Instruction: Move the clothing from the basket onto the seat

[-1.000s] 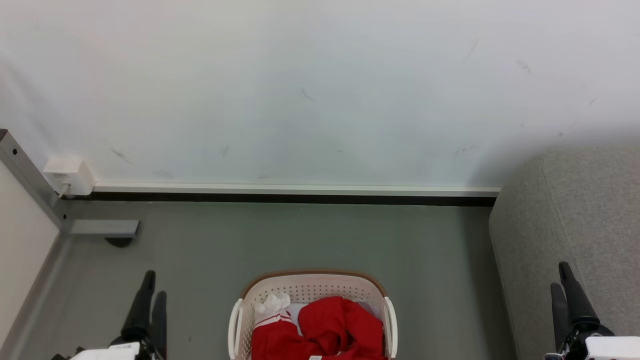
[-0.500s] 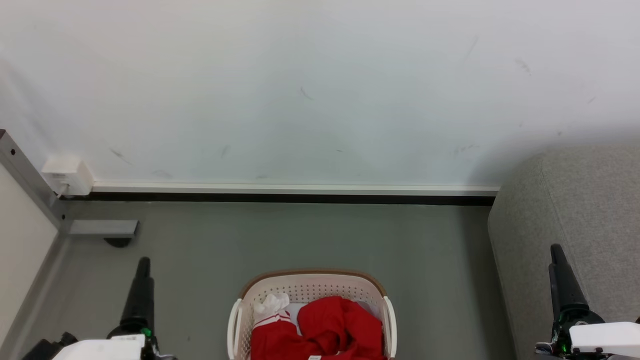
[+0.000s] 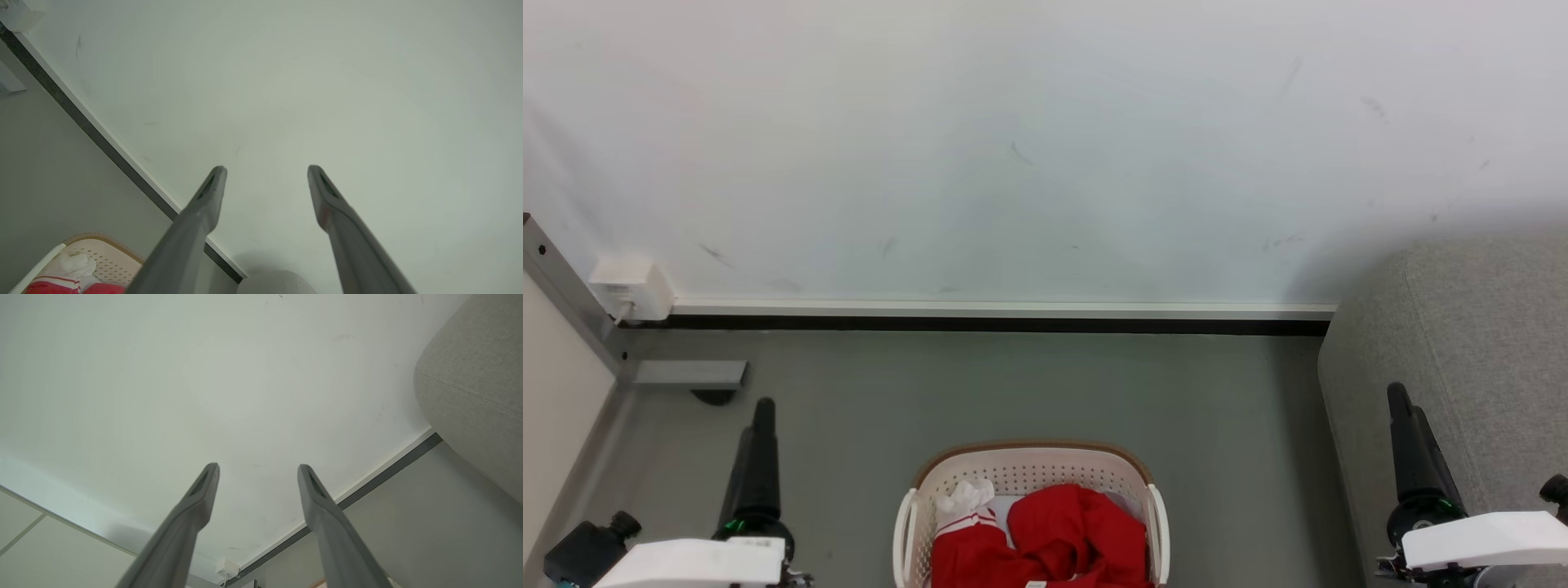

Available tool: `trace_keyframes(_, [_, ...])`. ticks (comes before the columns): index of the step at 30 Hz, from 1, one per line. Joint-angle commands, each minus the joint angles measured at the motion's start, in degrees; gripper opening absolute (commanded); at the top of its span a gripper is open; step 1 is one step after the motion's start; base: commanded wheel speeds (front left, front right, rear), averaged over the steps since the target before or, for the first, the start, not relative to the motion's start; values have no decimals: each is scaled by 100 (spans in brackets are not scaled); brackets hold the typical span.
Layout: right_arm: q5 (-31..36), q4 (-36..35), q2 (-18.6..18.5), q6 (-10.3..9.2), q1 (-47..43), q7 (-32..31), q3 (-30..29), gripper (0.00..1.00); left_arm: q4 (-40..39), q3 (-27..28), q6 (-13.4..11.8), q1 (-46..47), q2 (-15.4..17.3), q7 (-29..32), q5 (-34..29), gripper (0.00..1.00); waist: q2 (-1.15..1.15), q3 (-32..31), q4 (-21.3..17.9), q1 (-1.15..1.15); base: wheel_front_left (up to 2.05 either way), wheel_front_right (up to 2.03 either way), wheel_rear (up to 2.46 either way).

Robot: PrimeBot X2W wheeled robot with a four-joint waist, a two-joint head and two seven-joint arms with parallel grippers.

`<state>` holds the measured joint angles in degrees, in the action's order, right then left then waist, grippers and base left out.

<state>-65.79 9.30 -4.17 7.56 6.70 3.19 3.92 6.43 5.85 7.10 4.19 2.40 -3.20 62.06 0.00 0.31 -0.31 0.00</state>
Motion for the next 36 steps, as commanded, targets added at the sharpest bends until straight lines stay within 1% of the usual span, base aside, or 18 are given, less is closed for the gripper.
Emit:
trace_keyframes(1, [290,-106,-66,-5,149,72,64,100,-155,-4,29,50,36,-73,-368,100,0,0,-2,0,0,0,0])
trace_keyframes(6, [860,-135,-48,-6,168,168,112,100,-265,-42,29,-14,38,-167,-1125,100,0,-1,-10,0,0,0,0])
trace_keyframes(9, [1209,-118,-42,-6,168,222,113,100,-270,-67,-28,-39,40,-223,-1596,100,0,-1,-16,0,0,0,0])
trace_keyframes(15, [1938,-34,-41,-7,173,327,118,100,-231,-162,-233,-71,53,-338,-2485,100,0,-2,-31,0,0,0,0])
trace_keyframes(18, [2288,37,-39,-7,176,376,121,100,-249,-258,-385,-79,100,-386,-2901,100,0,-2,-38,0,0,0,0])
trace_keyframes(25, [2977,126,-17,-8,193,492,163,100,-149,-440,-659,-134,191,-491,-3395,100,0,-18,-53,0,0,0,0])
trace_keyframes(36, [3636,222,-8,-8,205,641,237,100,-99,-640,-872,-178,324,-640,-3963,100,0,-51,-65,0,0,0,0])
